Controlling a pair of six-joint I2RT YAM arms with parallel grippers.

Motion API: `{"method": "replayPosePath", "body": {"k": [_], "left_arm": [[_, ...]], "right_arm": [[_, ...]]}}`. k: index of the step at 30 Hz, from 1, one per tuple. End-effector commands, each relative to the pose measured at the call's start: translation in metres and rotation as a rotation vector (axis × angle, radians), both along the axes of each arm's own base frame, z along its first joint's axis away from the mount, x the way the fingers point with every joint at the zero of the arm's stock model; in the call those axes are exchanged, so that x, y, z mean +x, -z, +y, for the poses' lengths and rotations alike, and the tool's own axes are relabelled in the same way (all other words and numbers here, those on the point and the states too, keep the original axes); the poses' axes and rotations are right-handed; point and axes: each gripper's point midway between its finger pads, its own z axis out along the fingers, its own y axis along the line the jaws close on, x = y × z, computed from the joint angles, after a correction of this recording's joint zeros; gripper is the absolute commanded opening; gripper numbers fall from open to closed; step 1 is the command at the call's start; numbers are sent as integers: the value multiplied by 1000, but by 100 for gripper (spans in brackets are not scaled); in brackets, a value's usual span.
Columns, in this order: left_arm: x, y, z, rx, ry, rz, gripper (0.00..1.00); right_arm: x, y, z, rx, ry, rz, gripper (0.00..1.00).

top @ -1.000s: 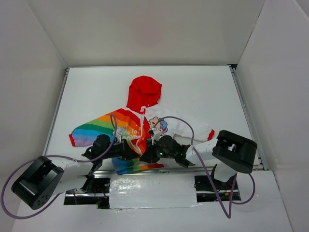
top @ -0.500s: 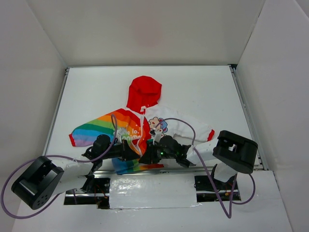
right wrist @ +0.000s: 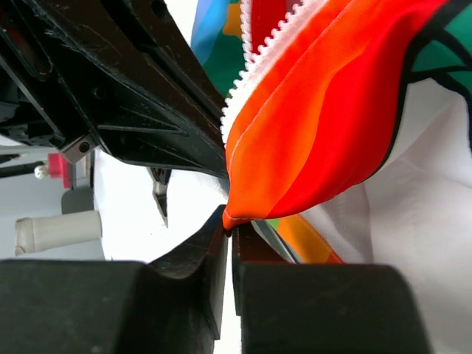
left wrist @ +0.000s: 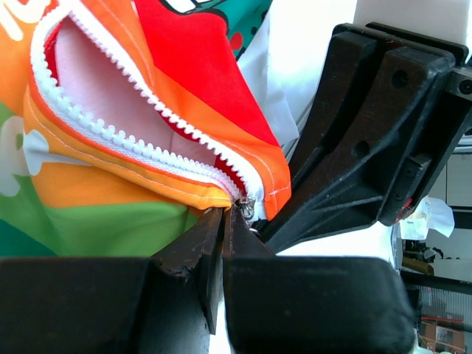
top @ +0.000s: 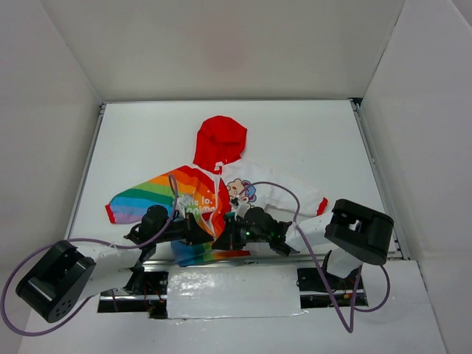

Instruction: Zip up the jacket

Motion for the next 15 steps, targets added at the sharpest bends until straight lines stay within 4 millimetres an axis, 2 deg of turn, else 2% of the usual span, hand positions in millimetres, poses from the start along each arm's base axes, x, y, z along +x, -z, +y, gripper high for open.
{"method": "replayPosePath", "body": {"k": [1,3,8,15], "left_arm": [[7,-17,-5,-39,7,-75,0],[7,-16,-5,-35,5,-76,0],[6,-15,-5,-43,5,-78,0],[5,-18,-5,-55,9,-86,0]], "right_arm": [[-1,-3,6,19,-3,6,3],[-2,-4,6,18,-2,26,0],[-3,-15,5,40,28,78,0],[-2,-33,7,133,99,260,0]]}}
